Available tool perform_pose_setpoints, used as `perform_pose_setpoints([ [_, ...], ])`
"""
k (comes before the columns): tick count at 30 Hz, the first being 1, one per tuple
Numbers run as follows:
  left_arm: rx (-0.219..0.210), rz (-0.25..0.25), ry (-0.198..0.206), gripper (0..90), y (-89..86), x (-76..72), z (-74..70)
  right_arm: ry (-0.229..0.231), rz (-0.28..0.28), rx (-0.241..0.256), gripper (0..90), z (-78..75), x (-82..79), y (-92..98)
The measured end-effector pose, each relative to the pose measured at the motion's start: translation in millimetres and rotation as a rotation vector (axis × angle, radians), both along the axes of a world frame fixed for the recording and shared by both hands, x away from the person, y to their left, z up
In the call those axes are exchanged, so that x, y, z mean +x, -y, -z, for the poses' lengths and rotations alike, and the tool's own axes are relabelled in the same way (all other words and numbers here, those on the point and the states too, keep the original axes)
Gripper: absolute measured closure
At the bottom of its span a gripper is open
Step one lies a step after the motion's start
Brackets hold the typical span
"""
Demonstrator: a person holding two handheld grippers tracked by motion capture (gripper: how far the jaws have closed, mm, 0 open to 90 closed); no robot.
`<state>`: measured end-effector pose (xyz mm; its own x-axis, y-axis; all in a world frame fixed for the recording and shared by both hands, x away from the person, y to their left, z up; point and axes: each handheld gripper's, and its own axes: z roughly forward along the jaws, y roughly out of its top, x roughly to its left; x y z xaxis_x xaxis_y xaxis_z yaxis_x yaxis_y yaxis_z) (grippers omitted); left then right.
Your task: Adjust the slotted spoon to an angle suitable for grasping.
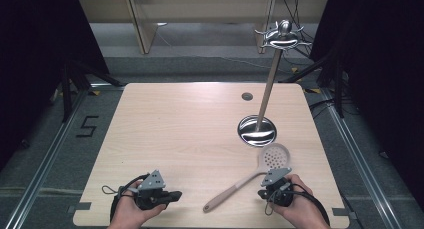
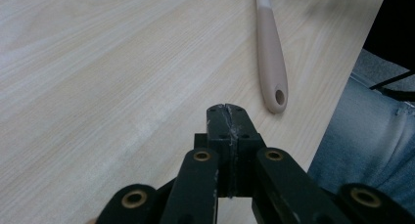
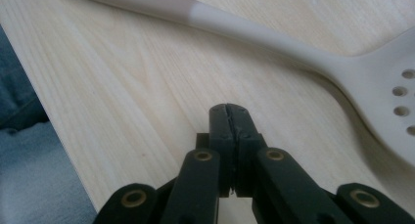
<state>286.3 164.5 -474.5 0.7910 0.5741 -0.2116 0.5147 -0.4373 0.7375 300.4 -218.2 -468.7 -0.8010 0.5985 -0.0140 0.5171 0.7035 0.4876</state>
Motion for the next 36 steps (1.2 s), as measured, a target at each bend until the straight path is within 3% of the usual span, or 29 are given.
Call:
perform_pose_setpoints([
  [1,0.008,0.0,0.003,89.0,0.0,1.2,0.2,-0.001,0.009,0.004,88.0,0.7,-0.3,-0.1],
  [2,-0.011,-0.001,-0.006,89.0,1.3,0.8,0.3,-0.009,0.024,0.011,87.2,1.4,-1.7,-1.1],
  [6,0.011,0.026,0.004,89.0,2.6,4.0,0.3,0.008,0.015,0.021,85.4,0.5,-0.6,-1.4],
  [8,-0.01,0.031,-0.02,88.6,8.5,2.2,1.4,0.004,0.019,0.028,84.1,0.3,-1.8,-2.5],
  [10,-0.022,0.047,-0.034,88.1,12.7,-1.0,1.4,0.027,0.009,0.023,84.3,-0.1,-0.5,-1.9],
  [11,-0.014,0.065,-0.035,87.9,15.0,-2.7,1.6,0.013,0.033,0.029,85.7,-1.2,-2.4,-2.9],
  [13,-0.006,0.081,-0.028,87.8,18.3,-5.3,1.2,0.041,0.034,0.037,90.0,-4.4,0.8,-1.4],
  [18,-0.008,0.112,-0.019,88.9,20.2,-10.4,-1.7,0.047,0.085,0.049,90.0,-11.2,6.4,-2.9],
  [20,-0.014,0.107,-0.03,88.9,21.9,-11.8,-3.7,0.067,0.12,0.069,90.0,-12.7,13.3,-6.3],
  [22,-0.013,0.109,-0.033,88.9,23.1,-11.8,-4.5,0.051,0.12,0.06,90.0,-16.1,15.8,-5.9],
  [26,0.027,0.175,-0.035,88.9,36.7,-11.2,-7.7,0.068,0.173,0.08,90.0,-27.2,36.4,-10.4],
  [28,0.027,0.193,-0.053,88.9,44.9,-12.9,-6.9,0.059,0.181,0.079,90.0,-28.6,45.2,-15.0],
  [30,0.049,0.218,-0.065,88.7,52.4,-13.3,-5.2,0.069,0.18,0.066,90.0,-25.1,54.7,-20.3],
  [31,0.052,0.242,-0.061,88.7,55.8,-12.5,-4.2,0.053,0.174,0.058,90.0,-24.3,58.4,-22.7],
  [36,0.078,0.261,-0.079,88.6,69.5,-11.0,1.2,0.022,0.157,0.035,90.0,-15.9,71.5,-37.7],
])
